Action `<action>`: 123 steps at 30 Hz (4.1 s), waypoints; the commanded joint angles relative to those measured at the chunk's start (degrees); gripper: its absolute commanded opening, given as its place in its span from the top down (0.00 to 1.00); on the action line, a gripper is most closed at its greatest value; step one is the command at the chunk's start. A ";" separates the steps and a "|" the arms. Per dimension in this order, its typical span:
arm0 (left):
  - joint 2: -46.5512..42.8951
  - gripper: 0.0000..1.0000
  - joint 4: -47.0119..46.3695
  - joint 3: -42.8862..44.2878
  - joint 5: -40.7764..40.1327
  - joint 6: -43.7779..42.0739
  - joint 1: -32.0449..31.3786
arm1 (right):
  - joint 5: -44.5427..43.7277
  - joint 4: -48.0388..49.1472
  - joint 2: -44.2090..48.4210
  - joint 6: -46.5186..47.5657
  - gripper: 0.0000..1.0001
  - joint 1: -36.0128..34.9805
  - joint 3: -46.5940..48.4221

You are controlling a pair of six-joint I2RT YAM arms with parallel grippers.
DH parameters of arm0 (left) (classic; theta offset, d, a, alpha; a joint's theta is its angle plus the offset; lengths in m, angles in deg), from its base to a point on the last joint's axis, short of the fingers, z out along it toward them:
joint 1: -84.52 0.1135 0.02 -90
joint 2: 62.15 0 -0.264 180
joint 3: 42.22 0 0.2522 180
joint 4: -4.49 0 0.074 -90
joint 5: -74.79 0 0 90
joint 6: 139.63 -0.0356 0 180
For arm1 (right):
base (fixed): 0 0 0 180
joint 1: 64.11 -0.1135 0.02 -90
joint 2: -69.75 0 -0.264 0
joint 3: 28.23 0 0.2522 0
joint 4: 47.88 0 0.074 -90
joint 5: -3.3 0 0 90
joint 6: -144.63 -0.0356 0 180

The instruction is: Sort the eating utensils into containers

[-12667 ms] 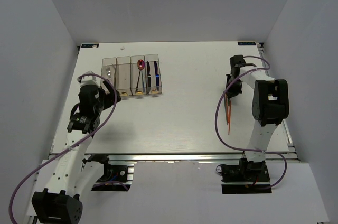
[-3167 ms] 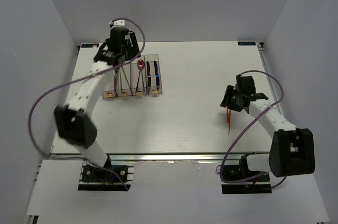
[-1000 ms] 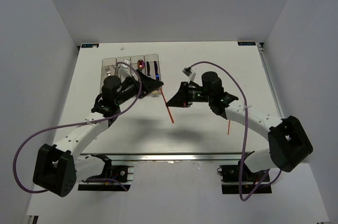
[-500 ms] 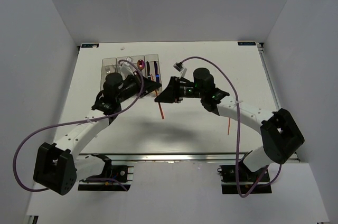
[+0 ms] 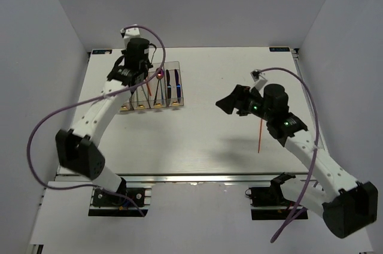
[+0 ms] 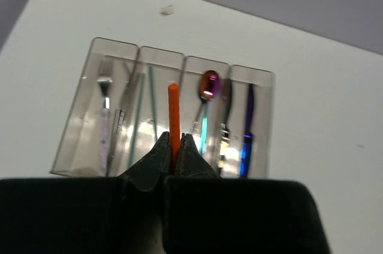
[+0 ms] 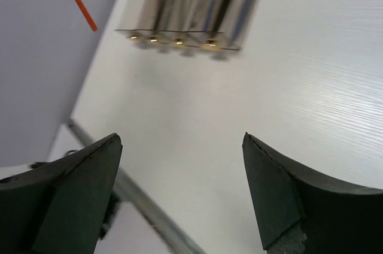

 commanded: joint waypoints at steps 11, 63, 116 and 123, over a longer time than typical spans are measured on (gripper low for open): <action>24.33 1.00 -4.35 11.90 -4.01 -13.02 8.75 | -10.17 -14.31 13.71 10.71 0.11 4.26 -5.96; -27.60 0.19 -3.65 -31.96 24.29 -0.64 9.10 | -28.54 -21.87 -27.25 14.75 0.69 17.62 -2.79; -7.08 1.00 0.37 -9.43 0.73 0.44 -8.83 | -5.93 5.31 -0.65 -2.40 0.11 -7.52 -0.42; 14.31 1.00 -4.40 5.73 -24.07 -21.27 0.80 | -11.40 -5.95 9.92 5.69 0.11 -4.88 -3.94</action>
